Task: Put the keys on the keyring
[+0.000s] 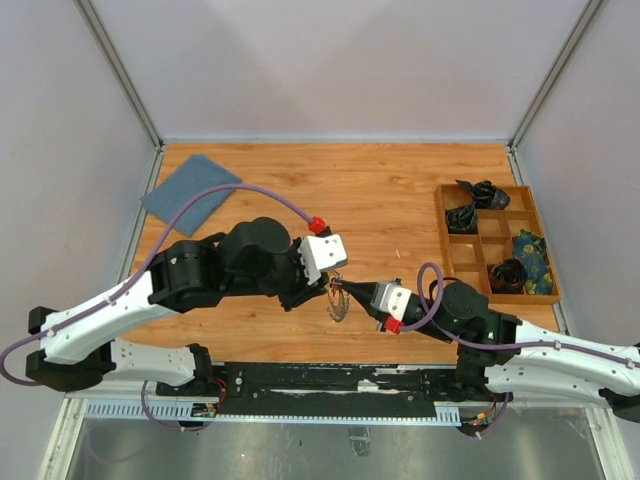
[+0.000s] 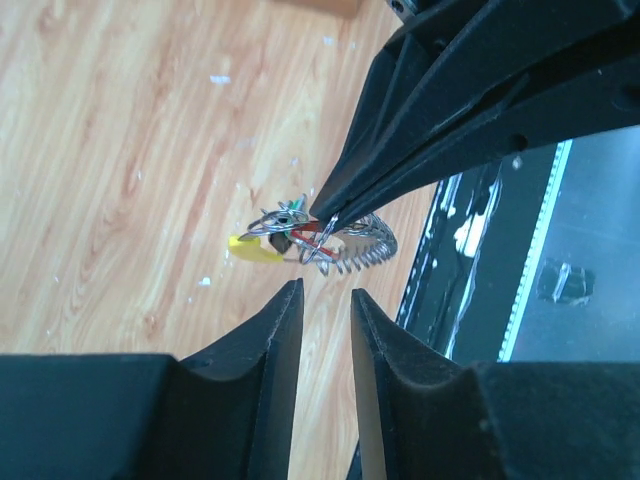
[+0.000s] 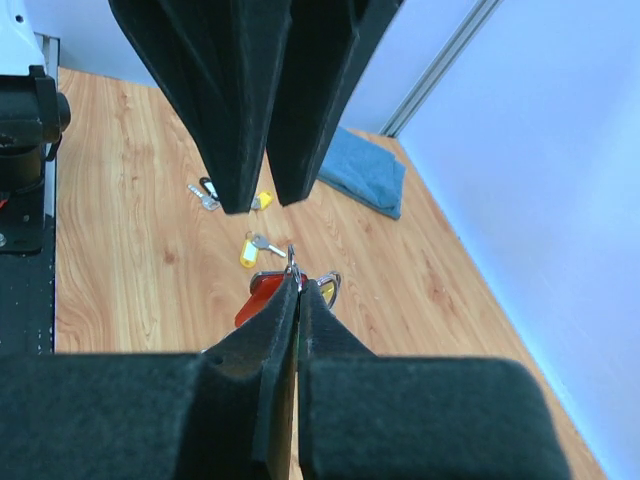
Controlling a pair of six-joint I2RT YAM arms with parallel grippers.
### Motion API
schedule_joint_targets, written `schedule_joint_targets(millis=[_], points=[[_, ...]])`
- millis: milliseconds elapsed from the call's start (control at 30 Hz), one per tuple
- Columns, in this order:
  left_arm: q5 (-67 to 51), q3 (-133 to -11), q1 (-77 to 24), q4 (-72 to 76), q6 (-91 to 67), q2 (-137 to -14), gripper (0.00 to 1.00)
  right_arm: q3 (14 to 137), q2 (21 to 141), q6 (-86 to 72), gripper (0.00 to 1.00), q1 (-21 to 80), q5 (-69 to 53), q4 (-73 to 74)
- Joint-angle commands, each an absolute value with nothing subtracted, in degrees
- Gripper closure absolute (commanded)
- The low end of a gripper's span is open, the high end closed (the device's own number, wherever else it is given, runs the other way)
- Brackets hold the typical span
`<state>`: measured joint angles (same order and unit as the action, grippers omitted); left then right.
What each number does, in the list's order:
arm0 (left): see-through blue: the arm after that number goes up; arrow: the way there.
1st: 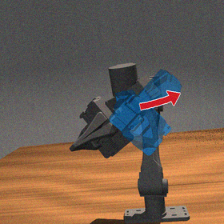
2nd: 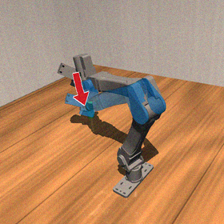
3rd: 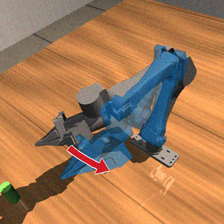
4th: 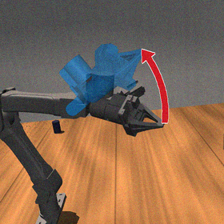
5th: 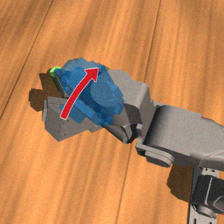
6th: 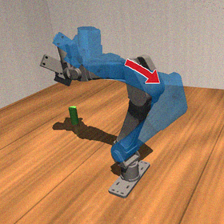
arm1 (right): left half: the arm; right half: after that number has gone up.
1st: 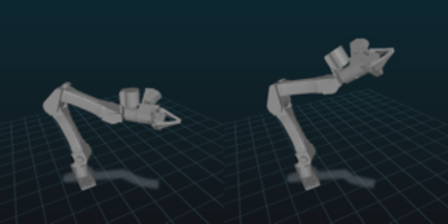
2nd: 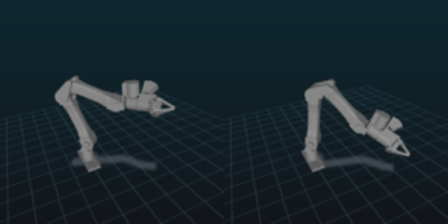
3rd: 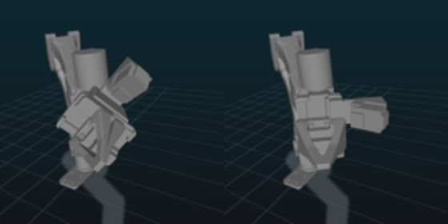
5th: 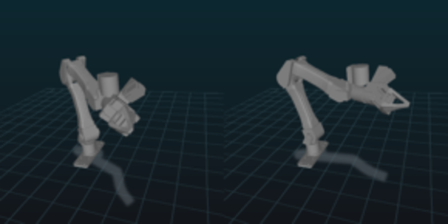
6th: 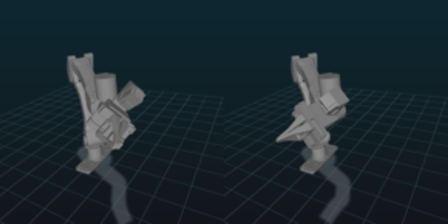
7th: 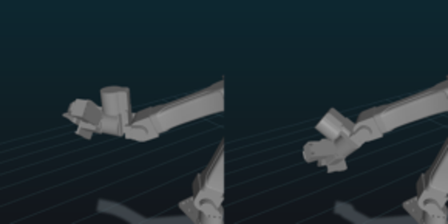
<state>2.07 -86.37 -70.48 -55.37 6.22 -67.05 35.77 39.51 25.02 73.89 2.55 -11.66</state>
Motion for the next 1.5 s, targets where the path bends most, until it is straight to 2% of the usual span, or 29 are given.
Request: schedule_joint_targets(millis=[0,300,500,700,867,1100,1333,1467], points=[[1.83,-81.5,-70.76,-42.43,7.17,-61.29,0.68,36.35,36.68,26.63,0.99,74.4,0.86,-12.59],[1.45,-69.86,-70.81,-28.12,10.78,-52.27,0.67,38.71,35.46,26.43,0.99,74.37,-1.87,-11.5],[-2.93,-68.73,-70.76,-27.83,13.38,-51.87,0.62,39.38,34.75,27.01,0.99,74.39,-5.55,-11.24],[-7.29,-69.71,-70.82,-30.29,15.34,-53.44,0.62,39.54,34.2,27.33,0.99,74.44,-7.26,-11.51],[-8.44,-70.0,-70.78,-31.63,16.21,-53.94,0.64,39.71,33.72,27.27,0.99,74.43,-7.66,-11.67],[-9.58,-69.92,-70.77,-32.4,16.41,-54.93,0.73,39.73,33.17,27.25,0.99,74.37,-8.64,-11.66],[-9.03,-70.29,-70.79,-33.31,16.52,-55.9,0.75,39.92,32.55,26.73,0.99,74.42,-9.46,-11.86],[-8.98,-70.49,-70.78,-33.39,16.51,-55.97,0.83,39.82,32.33,26.63,0.99,74.44,-9.38,-11.82]])
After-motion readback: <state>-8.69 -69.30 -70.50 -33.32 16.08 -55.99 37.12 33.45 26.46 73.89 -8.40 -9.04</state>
